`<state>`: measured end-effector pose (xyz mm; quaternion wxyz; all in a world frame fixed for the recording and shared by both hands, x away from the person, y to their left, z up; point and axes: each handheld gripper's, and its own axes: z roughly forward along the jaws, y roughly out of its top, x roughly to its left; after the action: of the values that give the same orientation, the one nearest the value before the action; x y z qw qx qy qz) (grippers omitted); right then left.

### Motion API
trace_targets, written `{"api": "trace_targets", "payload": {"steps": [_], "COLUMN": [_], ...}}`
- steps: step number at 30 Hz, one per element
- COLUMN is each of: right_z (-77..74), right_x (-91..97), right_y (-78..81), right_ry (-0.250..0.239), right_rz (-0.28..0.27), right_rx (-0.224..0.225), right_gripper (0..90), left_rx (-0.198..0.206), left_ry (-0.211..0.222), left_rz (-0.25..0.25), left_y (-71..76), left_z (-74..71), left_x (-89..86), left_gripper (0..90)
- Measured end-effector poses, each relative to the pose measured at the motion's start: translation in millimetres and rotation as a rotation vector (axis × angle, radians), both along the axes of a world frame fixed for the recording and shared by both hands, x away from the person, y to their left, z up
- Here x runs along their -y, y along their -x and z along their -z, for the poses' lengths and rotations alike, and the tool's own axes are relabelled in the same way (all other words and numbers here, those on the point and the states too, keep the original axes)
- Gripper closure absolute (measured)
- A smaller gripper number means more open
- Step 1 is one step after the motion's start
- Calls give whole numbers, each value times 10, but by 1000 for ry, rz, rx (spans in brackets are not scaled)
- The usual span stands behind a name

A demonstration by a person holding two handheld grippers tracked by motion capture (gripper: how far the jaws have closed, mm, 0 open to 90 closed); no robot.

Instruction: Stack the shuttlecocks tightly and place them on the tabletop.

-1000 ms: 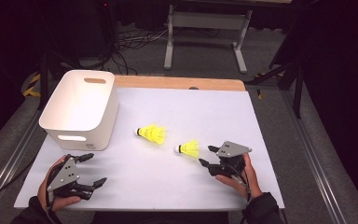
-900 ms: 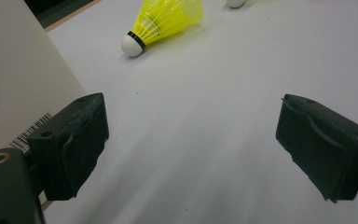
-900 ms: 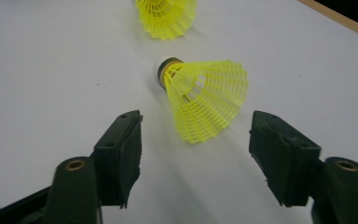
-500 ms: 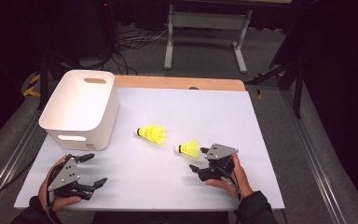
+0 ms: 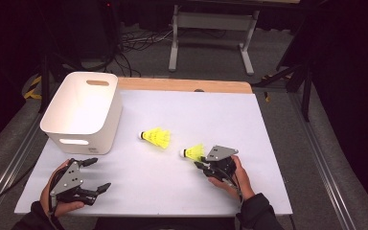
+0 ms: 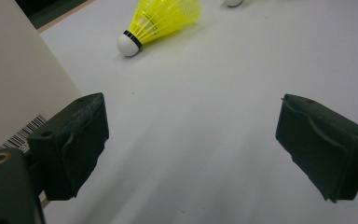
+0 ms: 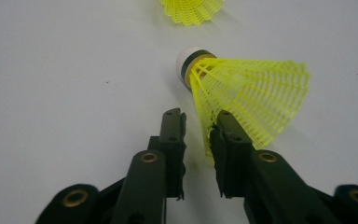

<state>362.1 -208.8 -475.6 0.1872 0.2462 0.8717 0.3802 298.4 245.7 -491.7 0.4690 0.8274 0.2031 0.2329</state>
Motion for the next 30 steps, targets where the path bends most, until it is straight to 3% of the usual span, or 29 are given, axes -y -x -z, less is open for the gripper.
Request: {"api": "trace_targets", "payload": {"steps": [8, 17, 30], "right_z": [-10, -43, -142], "right_x": [-16, -18, 20], "right_y": [-25, 7, 51], "right_ry": [-5, 0, -42], "right_rz": [0, -3, 10], "right_rx": [7, 32, 80], "right_gripper": [890, 900, 900], "left_rx": [1, 1, 4], "left_ry": [-2, 7, 16], "left_rz": [3, 1, 2], "left_y": [1, 4, 1], "left_z": [-1, -3, -4], "left_x": [6, -5, -13], "left_gripper": [101, 101, 96]}}
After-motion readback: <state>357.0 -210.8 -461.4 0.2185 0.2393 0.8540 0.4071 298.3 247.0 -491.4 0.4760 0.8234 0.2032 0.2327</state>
